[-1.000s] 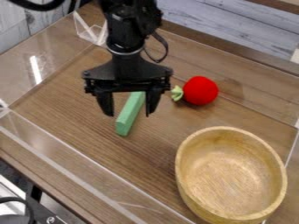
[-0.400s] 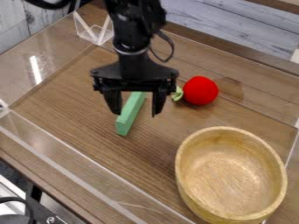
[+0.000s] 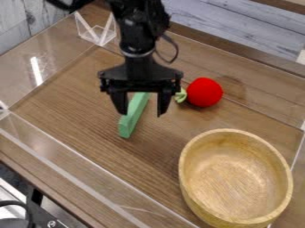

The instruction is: Remove the green block from the brown bowl and put it on the table

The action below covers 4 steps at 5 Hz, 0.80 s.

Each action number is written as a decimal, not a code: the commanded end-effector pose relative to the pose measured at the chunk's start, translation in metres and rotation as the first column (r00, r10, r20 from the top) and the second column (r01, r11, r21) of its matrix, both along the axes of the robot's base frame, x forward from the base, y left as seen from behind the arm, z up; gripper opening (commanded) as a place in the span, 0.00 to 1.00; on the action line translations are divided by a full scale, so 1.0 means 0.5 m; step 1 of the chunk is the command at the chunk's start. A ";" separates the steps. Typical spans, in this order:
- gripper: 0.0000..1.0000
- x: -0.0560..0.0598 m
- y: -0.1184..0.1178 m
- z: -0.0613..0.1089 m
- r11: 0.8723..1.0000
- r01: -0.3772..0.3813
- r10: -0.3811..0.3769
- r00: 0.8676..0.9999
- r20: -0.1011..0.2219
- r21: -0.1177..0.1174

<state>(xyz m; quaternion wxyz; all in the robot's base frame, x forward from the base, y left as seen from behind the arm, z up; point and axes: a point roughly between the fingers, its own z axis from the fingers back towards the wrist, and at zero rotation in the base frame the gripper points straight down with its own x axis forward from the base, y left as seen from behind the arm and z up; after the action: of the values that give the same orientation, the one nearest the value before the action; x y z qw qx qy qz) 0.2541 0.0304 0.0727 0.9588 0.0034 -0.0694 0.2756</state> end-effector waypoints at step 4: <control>1.00 -0.023 0.004 0.062 0.995 -0.100 0.099 0.993 0.067 0.012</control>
<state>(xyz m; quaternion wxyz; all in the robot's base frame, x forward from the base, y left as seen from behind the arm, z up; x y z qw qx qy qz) 0.2387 0.0301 0.0936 0.9441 0.0077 -0.0819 0.3193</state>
